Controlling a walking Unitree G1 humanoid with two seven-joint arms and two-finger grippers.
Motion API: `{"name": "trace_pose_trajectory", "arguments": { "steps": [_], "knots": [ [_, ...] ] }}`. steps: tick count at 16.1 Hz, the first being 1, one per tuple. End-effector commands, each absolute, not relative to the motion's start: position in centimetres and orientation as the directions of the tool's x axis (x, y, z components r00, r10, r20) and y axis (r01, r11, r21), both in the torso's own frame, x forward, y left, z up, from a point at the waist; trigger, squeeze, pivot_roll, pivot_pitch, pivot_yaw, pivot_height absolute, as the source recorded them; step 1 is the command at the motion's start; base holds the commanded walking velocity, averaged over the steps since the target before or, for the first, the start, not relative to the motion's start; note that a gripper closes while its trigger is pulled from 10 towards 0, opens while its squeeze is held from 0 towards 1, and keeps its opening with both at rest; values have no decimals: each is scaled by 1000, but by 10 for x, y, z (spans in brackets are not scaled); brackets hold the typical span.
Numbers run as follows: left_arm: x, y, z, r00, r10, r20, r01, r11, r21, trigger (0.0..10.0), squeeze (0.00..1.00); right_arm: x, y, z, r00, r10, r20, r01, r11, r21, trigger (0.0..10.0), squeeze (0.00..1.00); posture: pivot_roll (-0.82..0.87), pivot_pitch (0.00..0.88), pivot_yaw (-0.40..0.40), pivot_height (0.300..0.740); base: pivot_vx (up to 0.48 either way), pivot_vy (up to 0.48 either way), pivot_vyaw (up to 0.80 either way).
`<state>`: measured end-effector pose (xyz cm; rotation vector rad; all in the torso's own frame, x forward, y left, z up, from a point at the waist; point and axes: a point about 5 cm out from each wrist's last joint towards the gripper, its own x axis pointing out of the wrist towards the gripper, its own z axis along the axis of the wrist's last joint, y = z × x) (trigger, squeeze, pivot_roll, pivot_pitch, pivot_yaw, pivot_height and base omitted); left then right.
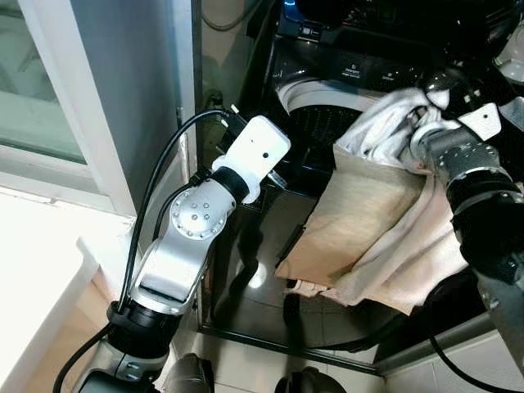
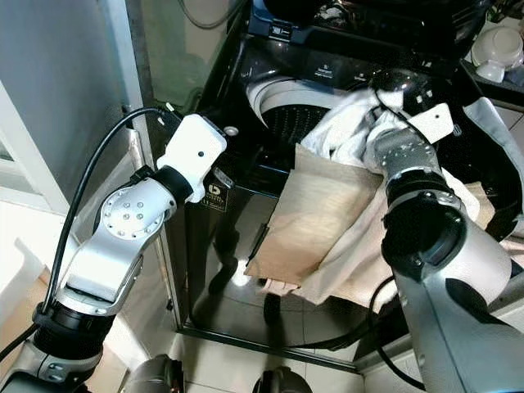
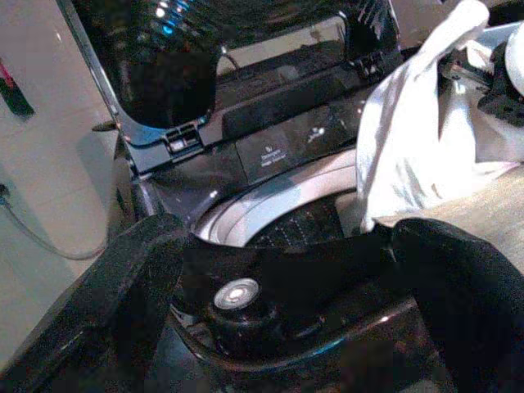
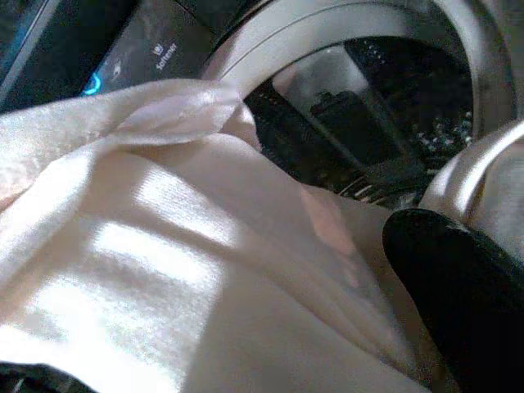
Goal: Clothes washing
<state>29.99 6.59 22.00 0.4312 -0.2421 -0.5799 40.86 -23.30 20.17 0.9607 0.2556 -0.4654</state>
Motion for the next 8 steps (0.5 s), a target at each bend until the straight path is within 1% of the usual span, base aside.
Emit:
{"name": "trace_pose_trajectory", "arguments": {
  "steps": [1,2,5,8],
  "knots": [
    [299,61,218,802,-592,79,496,734,463,10000,0,408,-240,205,869,-300,-394,495,503,709,3686,0,51,0,-125,714,0,0,0],
    [299,61,218,801,-593,78,496,732,466,10000,0,408,-240,205,868,-304,-392,496,510,703,0,0,49,0,-122,714,0,0,0],
    [299,60,218,798,-597,76,499,727,472,10000,0,408,-239,205,869,-303,-391,495,513,702,0,0,48,0,-120,714,0,0,0],
    [299,60,217,797,-600,70,501,722,477,10000,0,408,-237,204,873,-297,-388,488,534,690,0,0,52,0,-122,714,0,0,0]
  ]
}}
